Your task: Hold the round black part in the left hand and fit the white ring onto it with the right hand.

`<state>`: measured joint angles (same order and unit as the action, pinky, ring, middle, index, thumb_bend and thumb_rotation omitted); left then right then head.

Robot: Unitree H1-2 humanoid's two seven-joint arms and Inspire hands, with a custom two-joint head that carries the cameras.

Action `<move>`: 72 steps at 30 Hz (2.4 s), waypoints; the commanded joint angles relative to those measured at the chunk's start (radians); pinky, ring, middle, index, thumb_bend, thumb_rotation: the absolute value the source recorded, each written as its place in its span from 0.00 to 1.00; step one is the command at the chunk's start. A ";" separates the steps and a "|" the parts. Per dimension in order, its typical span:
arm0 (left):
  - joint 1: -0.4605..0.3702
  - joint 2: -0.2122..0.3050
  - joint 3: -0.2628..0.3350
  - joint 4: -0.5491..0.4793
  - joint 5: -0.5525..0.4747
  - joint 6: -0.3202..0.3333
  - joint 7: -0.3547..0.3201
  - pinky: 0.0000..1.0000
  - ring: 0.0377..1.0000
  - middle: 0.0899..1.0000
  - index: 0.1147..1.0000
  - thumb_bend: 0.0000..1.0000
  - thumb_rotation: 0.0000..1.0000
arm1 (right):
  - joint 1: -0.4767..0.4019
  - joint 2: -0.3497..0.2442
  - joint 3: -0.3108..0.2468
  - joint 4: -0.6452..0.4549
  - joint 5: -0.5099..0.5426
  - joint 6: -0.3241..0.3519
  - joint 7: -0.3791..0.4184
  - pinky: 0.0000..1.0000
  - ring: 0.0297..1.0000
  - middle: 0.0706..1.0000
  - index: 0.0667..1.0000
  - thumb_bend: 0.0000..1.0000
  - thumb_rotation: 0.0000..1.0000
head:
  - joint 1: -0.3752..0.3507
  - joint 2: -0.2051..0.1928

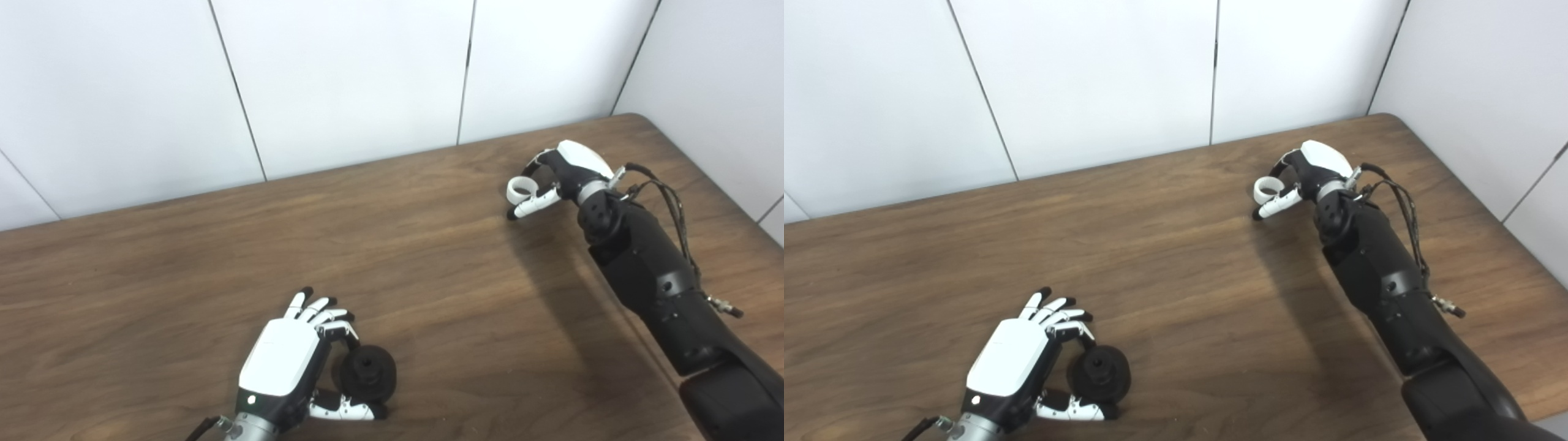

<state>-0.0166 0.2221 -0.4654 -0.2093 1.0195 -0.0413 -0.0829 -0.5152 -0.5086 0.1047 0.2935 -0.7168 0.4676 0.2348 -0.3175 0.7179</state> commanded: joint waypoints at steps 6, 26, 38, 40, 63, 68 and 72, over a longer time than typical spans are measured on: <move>0.004 0.007 0.001 -0.008 0.015 0.002 -0.012 1.00 0.89 0.75 0.42 0.52 0.05 | -0.050 -0.028 0.001 -0.014 -0.004 -0.003 -0.045 1.00 1.00 0.92 0.61 0.88 0.28 | -0.001 0.001; 0.004 0.007 0.003 -0.014 0.016 -0.003 -0.010 1.00 0.88 0.75 0.42 0.52 0.05 | -0.022 -0.003 -0.045 -0.036 0.035 0.001 -0.076 0.96 0.92 0.78 0.45 0.52 0.13 | -0.001 0.002; -0.002 0.005 0.004 -0.015 0.020 0.005 -0.022 1.00 0.89 0.75 0.42 0.52 0.05 | -0.001 -0.025 -0.023 -0.126 0.046 -0.001 -0.021 0.90 0.86 0.74 0.45 0.52 0.13 | 0.012 0.008; -0.002 0.003 0.004 -0.014 0.018 0.005 -0.021 1.00 0.89 0.75 0.42 0.52 0.05 | 0.004 -0.032 -0.009 -0.166 0.049 -0.001 0.005 0.87 0.82 0.71 0.45 0.52 0.13 | 0.017 0.008; 0.001 -0.022 -0.014 -0.018 0.048 0.023 -0.027 1.00 0.89 0.76 0.42 0.52 0.05 | 0.082 0.099 0.030 -0.734 -0.135 0.002 0.453 0.97 0.96 0.82 0.45 0.52 0.14 | 0.095 0.034; 0.003 -0.032 -0.019 -0.021 0.058 0.033 -0.031 1.00 0.89 0.76 0.42 0.52 0.06 | 0.089 0.151 0.039 -0.841 -0.173 0.002 0.564 0.99 0.97 0.82 0.45 0.52 0.14 | 0.127 0.046; 0.006 -0.038 -0.021 -0.021 0.061 0.037 -0.029 1.00 0.90 0.76 0.42 0.52 0.06 | 0.102 0.196 0.040 -0.922 -0.187 0.002 0.643 0.98 0.97 0.82 0.45 0.52 0.14 | 0.147 0.056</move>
<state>-0.0136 0.1856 -0.4788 -0.2176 1.0661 -0.0068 -0.0995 -0.3926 -0.3213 0.1566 -0.5813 -0.8921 0.4686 0.8600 -0.1703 0.7731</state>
